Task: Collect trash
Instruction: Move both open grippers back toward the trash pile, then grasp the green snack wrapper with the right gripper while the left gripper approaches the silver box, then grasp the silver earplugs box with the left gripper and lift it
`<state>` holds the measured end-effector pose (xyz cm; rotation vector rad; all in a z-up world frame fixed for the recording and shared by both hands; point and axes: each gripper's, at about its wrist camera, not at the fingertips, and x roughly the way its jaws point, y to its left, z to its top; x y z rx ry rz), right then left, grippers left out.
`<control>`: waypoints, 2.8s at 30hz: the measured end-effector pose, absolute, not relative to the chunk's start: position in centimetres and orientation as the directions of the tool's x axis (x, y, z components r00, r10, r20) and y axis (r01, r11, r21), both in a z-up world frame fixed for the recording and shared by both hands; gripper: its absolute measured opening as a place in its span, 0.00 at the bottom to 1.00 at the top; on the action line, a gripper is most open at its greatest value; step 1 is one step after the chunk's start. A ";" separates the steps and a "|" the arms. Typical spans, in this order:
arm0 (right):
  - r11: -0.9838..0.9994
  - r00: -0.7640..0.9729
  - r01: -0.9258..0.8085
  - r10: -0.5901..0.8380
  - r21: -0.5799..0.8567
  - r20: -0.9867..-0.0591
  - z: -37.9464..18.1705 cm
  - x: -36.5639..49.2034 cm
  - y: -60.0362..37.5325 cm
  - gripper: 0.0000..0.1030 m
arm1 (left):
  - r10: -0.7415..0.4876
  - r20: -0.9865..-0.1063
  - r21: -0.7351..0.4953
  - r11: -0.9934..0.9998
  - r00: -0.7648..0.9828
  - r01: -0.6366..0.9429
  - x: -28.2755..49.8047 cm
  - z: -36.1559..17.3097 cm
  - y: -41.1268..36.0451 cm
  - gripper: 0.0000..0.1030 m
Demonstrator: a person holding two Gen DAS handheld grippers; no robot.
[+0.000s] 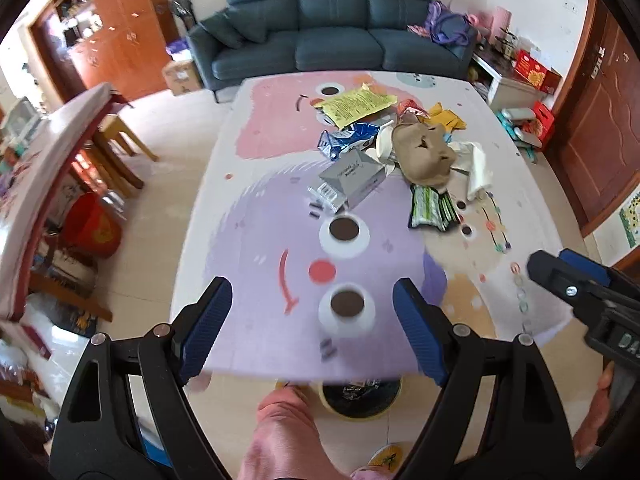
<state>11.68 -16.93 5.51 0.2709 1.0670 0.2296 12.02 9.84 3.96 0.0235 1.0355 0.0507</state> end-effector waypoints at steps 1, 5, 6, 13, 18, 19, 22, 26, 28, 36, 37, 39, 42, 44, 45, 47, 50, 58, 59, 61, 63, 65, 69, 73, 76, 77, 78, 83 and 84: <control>0.947 0.453 -0.035 0.299 0.318 -0.840 4.3 13.6 -16.5 0.75 | 0.045 -0.867 0.041 0.999 0.496 -0.020 14.2 3.1 10.3 0.78; 0.951 0.410 0.042 0.263 0.306 -0.874 0.1 19.5 -15.7 0.75 | 0.014 -0.902 0.025 0.999 0.431 0.020 20.9 -1.1 11.0 0.78; 0.948 0.394 0.071 0.259 0.311 -0.882 -1.2 21.0 -15.6 0.75 | 0.009 -0.911 0.023 0.999 0.413 0.028 22.5 -2.4 10.9 0.78; 0.942 0.320 0.166 0.227 0.291 -0.920 -7.8 26.9 -15.3 0.75 | 0.020 -0.939 0.055 0.994 0.343 0.091 30.3 -8.9 10.2 0.78; 0.963 0.235 0.153 0.181 0.221 -0.955 -11.3 29.3 -14.2 0.69 | 0.014 -0.951 0.056 0.991 0.309 0.125 33.8 -11.7 9.6 0.78; 0.965 0.217 0.153 0.176 0.212 -0.960 -11.8 29.5 -14.0 0.66 | 0.019 -0.954 0.062 0.989 0.299 0.137 34.2 -12.2 9.3 0.78; 0.972 0.222 0.132 0.160 0.193 -0.962 -11.9 29.9 -13.3 0.62 | 0.018 -0.957 0.067 0.985 0.288 0.162 35.0 -13.0 8.6 0.78; 0.981 0.211 0.121 0.125 0.153 -0.969 -11.9 30.1 -12.5 0.57 | 0.025 -0.957 0.089 0.974 0.291 0.209 35.8 -13.9 7.6 0.78; 0.985 0.208 0.112 0.109 0.134 -0.972 -12.0 30.0 -12.1 0.55 | 0.037 -0.958 0.104 0.969 0.284 0.224 36.2 -14.4 7.0 0.78; 0.991 0.234 0.104 0.061 0.087 -0.970 -11.9 30.1 -11.0 0.53 | 0.037 -0.966 0.111 0.953 0.256 0.281 36.8 -15.9 5.7 0.80; 0.991 0.236 0.110 0.053 0.080 -0.970 -11.8 30.1 -10.8 0.52 | 0.030 -0.964 0.108 0.954 0.266 0.281 36.9 -15.9 5.7 0.80; 0.989 0.243 0.126 0.044 0.077 -0.969 -11.7 29.8 -10.8 0.49 | 0.024 -0.965 0.103 0.952 0.262 0.289 37.2 -16.0 5.6 0.80; 0.986 0.251 0.144 0.042 0.080 -0.967 -11.4 29.4 -10.9 0.39 | 0.007 -0.967 0.085 0.952 0.256 0.294 37.6 -16.2 5.6 0.80; 0.981 0.251 0.160 0.068 0.110 -0.966 -11.1 28.7 -11.7 0.32 | -0.007 -0.968 0.066 0.957 0.250 0.283 37.8 -16.3 5.8 0.77; 0.978 0.253 0.167 0.080 0.125 -0.964 -11.0 28.4 -11.9 0.30 | -0.008 -0.968 0.063 0.959 0.249 0.277 37.8 -16.3 5.9 0.77; 0.973 0.261 0.180 0.095 0.145 -0.961 -10.8 28.0 -12.2 0.24 | -0.005 -0.968 0.067 0.959 0.252 0.275 37.7 -16.3 5.9 0.74; 0.962 0.273 0.204 0.122 0.181 -0.954 -10.6 27.3 -12.9 0.22 | 0.009 -0.962 0.090 0.954 0.273 0.286 37.0 -16.1 5.4 0.69; 0.959 0.297 0.190 0.147 0.209 -0.943 -9.7 24.0 -13.0 0.18 | 0.034 -0.946 0.138 0.943 0.323 0.303 34.8 -15.6 4.3 0.63; 0.959 0.302 0.189 0.147 0.211 -0.942 -9.4 23.5 -13.0 0.18 | 0.035 -0.945 0.140 0.942 0.326 0.304 34.3 -15.4 4.1 0.62; 0.957 0.313 0.192 0.149 0.216 -0.938 -8.9 22.6 -13.2 0.18 | 0.039 -0.941 0.149 0.939 0.335 0.310 33.9 -15.1 3.8 0.62; 0.955 0.329 0.198 0.146 0.219 -0.933 -8.2 21.7 -13.7 0.18 | 0.039 -0.939 0.154 0.935 0.340 0.320 33.5 -14.7 3.4 0.62; 0.953 0.340 0.204 0.147 0.225 -0.929 -7.6 20.9 -14.1 0.17 | 0.032 -0.937 0.156 0.929 0.347 0.336 33.1 -14.2 2.9 0.62; 0.948 0.369 0.213 0.144 0.234 -0.918 -6.1 18.7 -15.6 0.17 | 0.018 -0.937 0.152 0.921 0.350 0.359 32.9 -13.6 2.6 0.62; 0.936 0.387 0.237 0.156 0.261 -0.909 -4.9 17.1 -17.2 0.17 | 0.008 -0.938 0.140 0.923 0.346 0.358 32.2 -13.2 2.6 0.62; 0.936 0.388 0.234 0.159 0.264 -0.908 -4.7 17.1 -16.6 0.17 | 0.003 -0.940 0.130 0.928 0.342 0.350 31.6 -12.9 2.8 0.62; 0.936 0.388 0.231 0.162 0.266 -0.908 -4.6 16.9 -16.4 0.17 | -0.001 -0.939 0.126 0.929 0.343 0.348 31.3 -12.8 2.8 0.62; 0.936 0.389 0.229 0.165 0.268 -0.906 -4.3 16.5 -16.5 0.17 | -0.004 -0.939 0.122 0.930 0.343 0.345 31.0 -12.5 2.7 0.62; 0.933 0.405 0.222 0.176 0.283 -0.897 -3.3 16.4 -15.8 0.17 | -0.021 -0.937 0.101 0.939 0.348 0.329 29.8 -11.3 3.0 0.62; 0.932 0.409 0.218 0.182 0.289 -0.894 -2.8 16.1 -15.9 0.17 | -0.026 -0.936 0.096 0.941 0.351 0.325 29.6 -11.0 3.1 0.62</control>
